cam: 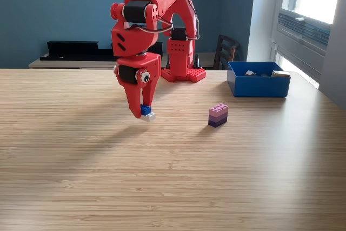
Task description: Grasp a lego block and put it in the bin.
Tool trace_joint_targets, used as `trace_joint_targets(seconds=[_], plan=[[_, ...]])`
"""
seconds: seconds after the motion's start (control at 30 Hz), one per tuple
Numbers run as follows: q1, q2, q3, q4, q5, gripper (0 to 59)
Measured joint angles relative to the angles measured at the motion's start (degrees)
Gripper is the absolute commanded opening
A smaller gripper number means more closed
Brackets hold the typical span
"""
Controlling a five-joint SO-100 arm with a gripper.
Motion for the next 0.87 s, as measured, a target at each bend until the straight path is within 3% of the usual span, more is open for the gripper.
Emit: trace_joint_targets(seconds=[0.2,0.53,0.87], plan=[[-2.5,0.0,-7.3,6.6,-2.3,0.0],[-22.9,0.9,-5.4,14.9,-6.7,0.0],[-52.6,17.5,2.0,17.4,-11.3,0.0]])
